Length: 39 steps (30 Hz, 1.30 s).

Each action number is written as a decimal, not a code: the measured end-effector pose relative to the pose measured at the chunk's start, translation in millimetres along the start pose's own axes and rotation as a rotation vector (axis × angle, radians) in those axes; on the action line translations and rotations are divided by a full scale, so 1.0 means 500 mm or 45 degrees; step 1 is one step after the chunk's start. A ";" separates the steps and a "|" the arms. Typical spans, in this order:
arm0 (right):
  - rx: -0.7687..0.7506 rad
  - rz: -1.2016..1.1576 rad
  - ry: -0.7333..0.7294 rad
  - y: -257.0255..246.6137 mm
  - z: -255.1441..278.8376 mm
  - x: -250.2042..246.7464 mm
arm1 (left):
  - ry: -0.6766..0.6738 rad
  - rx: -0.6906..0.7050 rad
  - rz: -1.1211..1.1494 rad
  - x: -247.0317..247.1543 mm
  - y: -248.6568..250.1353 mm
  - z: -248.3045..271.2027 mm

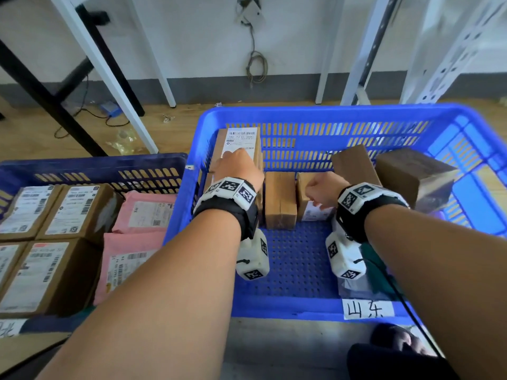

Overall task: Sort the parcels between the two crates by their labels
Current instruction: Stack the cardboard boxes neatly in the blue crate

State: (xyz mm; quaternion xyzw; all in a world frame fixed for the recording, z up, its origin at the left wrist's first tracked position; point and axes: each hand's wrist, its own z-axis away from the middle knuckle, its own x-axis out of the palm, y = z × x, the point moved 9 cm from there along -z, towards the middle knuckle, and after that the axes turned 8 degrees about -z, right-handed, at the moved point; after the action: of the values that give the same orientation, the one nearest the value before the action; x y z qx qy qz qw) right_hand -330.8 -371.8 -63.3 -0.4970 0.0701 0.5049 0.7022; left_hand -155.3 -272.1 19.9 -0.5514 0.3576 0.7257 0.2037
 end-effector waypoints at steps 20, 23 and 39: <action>0.201 0.460 0.084 0.003 -0.165 0.210 | 0.084 0.170 0.109 0.059 -0.019 -0.081; 0.187 0.531 0.120 0.004 -0.176 0.226 | 0.065 0.194 0.100 0.062 -0.020 -0.080; 0.318 0.468 0.099 0.023 -0.122 0.173 | -0.056 0.225 0.084 0.047 -0.025 -0.077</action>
State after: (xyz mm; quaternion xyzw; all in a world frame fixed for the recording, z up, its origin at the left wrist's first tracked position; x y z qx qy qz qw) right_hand -273.6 -363.4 -152.6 -0.4042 0.2485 0.5923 0.6513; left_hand -128.8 -294.5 -11.4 -0.5030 0.4337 0.7096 0.2354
